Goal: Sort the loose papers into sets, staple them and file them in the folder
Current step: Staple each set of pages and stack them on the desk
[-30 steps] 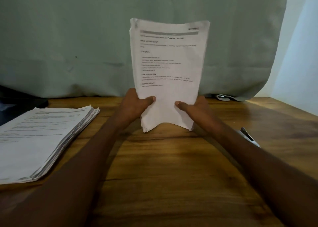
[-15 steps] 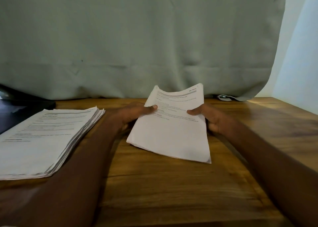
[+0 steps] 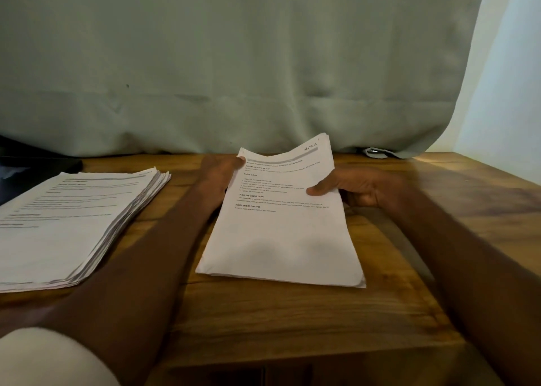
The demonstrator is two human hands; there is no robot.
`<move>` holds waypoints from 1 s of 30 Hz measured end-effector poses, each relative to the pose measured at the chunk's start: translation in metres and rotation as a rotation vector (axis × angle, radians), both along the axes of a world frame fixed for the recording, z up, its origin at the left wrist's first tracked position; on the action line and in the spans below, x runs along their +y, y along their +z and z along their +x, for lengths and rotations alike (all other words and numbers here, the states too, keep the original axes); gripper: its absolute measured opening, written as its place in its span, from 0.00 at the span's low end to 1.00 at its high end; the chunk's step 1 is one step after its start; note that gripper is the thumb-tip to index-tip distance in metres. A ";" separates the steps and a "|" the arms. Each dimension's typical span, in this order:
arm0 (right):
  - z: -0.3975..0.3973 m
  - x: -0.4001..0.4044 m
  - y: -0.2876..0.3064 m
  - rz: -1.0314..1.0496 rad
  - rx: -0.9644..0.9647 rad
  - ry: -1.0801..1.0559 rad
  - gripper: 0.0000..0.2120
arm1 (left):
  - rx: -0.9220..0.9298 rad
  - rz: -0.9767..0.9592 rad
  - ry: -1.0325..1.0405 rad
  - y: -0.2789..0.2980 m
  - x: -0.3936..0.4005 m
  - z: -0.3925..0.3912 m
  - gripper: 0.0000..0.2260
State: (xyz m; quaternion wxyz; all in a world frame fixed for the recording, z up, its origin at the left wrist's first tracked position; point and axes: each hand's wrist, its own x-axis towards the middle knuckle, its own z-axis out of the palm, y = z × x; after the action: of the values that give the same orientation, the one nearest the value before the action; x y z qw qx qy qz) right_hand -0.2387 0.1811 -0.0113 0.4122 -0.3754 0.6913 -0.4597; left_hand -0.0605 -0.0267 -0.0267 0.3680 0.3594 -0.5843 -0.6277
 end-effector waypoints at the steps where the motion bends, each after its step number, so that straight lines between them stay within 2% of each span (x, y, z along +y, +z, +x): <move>1: -0.001 0.002 0.002 0.017 0.011 0.017 0.22 | 0.014 0.012 0.001 0.001 0.001 0.000 0.14; 3: -0.003 0.004 0.006 0.027 0.131 -0.017 0.22 | 0.029 -0.001 0.034 0.001 0.003 -0.001 0.13; 5: -0.008 0.006 0.013 -0.027 0.351 -0.185 0.19 | 0.029 -0.031 0.066 0.000 0.004 -0.003 0.08; 7: -0.023 0.014 0.018 -0.103 0.633 -0.426 0.16 | 0.005 -0.078 0.086 -0.002 0.007 -0.008 0.06; 9: -0.041 0.030 0.025 -0.044 0.924 -0.588 0.17 | -0.063 -0.156 0.088 -0.004 0.010 -0.013 0.07; 10: -0.049 0.039 0.029 0.042 0.955 -0.586 0.19 | -0.100 -0.195 0.090 -0.004 0.011 -0.015 0.07; 14: -0.050 0.074 0.039 0.584 0.771 -0.332 0.35 | -0.197 -0.296 0.050 -0.005 0.019 -0.027 0.09; 16: -0.046 0.081 0.039 0.734 0.739 -0.228 0.42 | -0.227 -0.330 0.027 -0.006 0.025 -0.031 0.11; 18: -0.047 0.086 0.032 0.739 0.754 -0.249 0.39 | -0.215 -0.335 0.013 -0.007 0.029 -0.034 0.12; 20: -0.046 0.087 0.020 0.657 0.804 -0.345 0.30 | -0.200 -0.334 0.008 -0.005 0.033 -0.033 0.12; 23: -0.040 0.079 0.011 0.531 0.926 -0.452 0.22 | -0.125 -0.273 0.010 -0.005 0.038 -0.023 0.12; 25: -0.041 0.080 0.012 0.370 0.855 -0.543 0.18 | -0.105 -0.282 -0.017 -0.003 0.043 -0.016 0.09; 26: -0.042 0.078 0.017 0.236 0.738 -0.595 0.15 | -0.097 -0.282 -0.025 0.000 0.044 -0.011 0.07; 28: -0.047 0.077 0.028 -0.088 0.353 -0.677 0.13 | -0.061 -0.223 -0.061 -0.001 0.048 -0.006 0.06; 30: -0.050 0.062 0.039 -0.372 -0.068 -0.634 0.16 | -0.033 -0.191 -0.117 0.000 0.046 -0.003 0.05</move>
State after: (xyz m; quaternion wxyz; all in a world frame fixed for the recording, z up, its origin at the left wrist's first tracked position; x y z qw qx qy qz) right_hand -0.2889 0.2428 0.0279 0.1969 -0.1955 0.6638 -0.6945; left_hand -0.0634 0.0188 -0.0263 0.3537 0.2984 -0.6675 -0.5834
